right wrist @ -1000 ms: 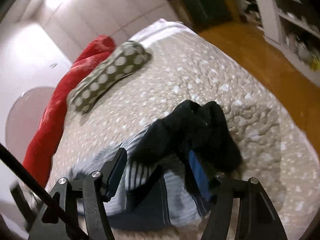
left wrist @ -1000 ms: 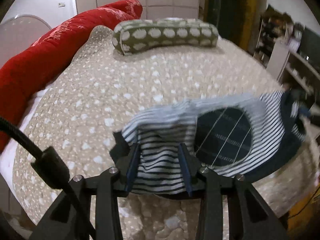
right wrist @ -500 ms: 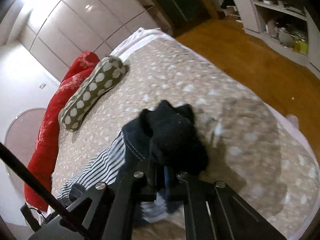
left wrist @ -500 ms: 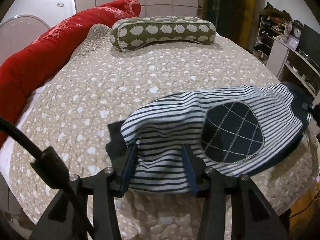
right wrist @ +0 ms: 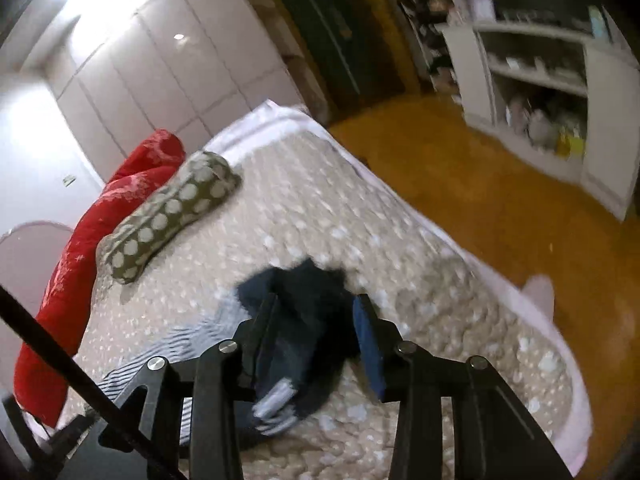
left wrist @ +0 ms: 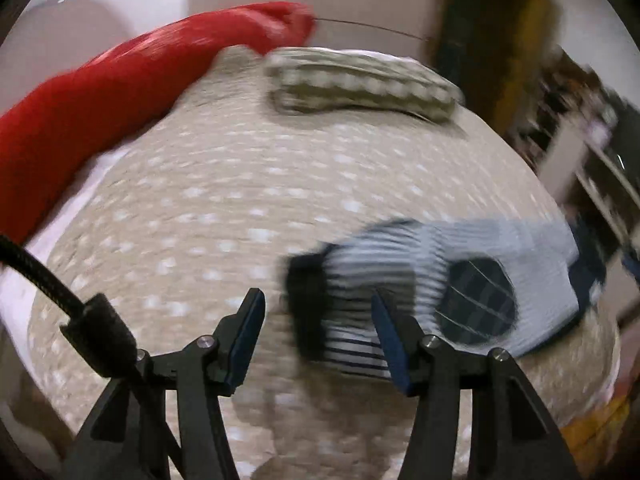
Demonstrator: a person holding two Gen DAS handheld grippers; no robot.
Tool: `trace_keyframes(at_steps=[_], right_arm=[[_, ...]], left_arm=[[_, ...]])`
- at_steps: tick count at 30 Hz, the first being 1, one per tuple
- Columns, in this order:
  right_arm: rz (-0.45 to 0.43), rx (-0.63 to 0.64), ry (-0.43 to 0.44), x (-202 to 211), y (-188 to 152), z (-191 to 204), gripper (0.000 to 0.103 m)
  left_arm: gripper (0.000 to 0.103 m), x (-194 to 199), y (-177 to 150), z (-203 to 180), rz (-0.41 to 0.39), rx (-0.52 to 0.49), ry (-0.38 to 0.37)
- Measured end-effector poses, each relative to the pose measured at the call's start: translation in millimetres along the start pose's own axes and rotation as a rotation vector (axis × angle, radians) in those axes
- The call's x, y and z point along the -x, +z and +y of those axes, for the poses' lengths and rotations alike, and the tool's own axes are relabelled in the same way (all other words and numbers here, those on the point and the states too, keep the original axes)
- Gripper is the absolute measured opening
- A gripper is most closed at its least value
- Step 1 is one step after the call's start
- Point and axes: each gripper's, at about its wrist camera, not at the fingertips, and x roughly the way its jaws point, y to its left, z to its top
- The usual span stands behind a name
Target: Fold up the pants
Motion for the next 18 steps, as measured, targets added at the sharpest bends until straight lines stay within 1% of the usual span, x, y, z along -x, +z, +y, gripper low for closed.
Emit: trace_keyframes(at_steps=[1, 2, 4, 7, 8, 9, 11, 12, 13, 14, 15, 16, 18], right_arm=[[-0.003, 0.021, 0.01, 0.9, -0.8, 9.1, 0.041], [-0.002, 0.046, 0.025, 1.3, -3.3, 19.6, 0.041], [0.027, 0.117, 0.066, -5.5, -13.0, 48.9, 0.041], [0.102, 0.229, 0.151, -22.7, -36.3, 96.0, 0.045], [0.135, 0.271, 0.188, -29.2, -46.5, 114.2, 0.05], [0.17, 0.315, 0.231, -34.2, -58.4, 132.7, 0.056], [0.247, 0.429, 0.329, -45.1, -89.1, 179.9, 0.063], [0.262, 0.465, 0.352, -47.3, -98.8, 193.7, 0.066], [0.278, 0.525, 0.386, -49.5, -114.0, 216.4, 0.068], [0.286, 0.571, 0.404, -50.9, -126.6, 233.3, 0.074], [0.29, 0.625, 0.416, -52.9, -139.4, 251.5, 0.078], [0.29, 0.684, 0.418, -56.7, -154.4, 271.5, 0.078], [0.29, 0.765, 0.419, -61.2, -176.8, 299.3, 0.08]], left_arm=[[0.054, -2.4, 2.4, 13.8, 0.01, 0.047, 0.015], [0.054, -6.6, 2.7, 28.7, 0.03, 0.093, 0.045], [0.054, -11.9, 2.0, 47.2, 0.058, 0.149, 0.077], [0.054, -15.2, -3.9, 72.5, 0.089, 0.247, 0.054], [0.054, -15.4, -6.0, 77.5, 0.092, 0.266, 0.048], [0.054, -14.7, -8.6, 82.8, 0.093, 0.287, 0.041], [0.054, -14.8, -11.7, 94.0, 0.093, 0.325, 0.025], [0.054, -13.7, -13.2, 97.6, 0.093, 0.341, 0.017], [0.054, -12.6, -14.4, 102.9, 0.092, 0.363, 0.005], [0.054, -11.9, -15.9, 106.4, 0.09, 0.373, 0.0], [0.054, -10.0, -16.9, 111.7, 0.085, 0.388, -0.001], [0.054, -7.4, -17.7, 115.9, 0.078, 0.399, 0.003], [0.054, -2.9, -18.4, 123.4, 0.065, 0.413, 0.01]])
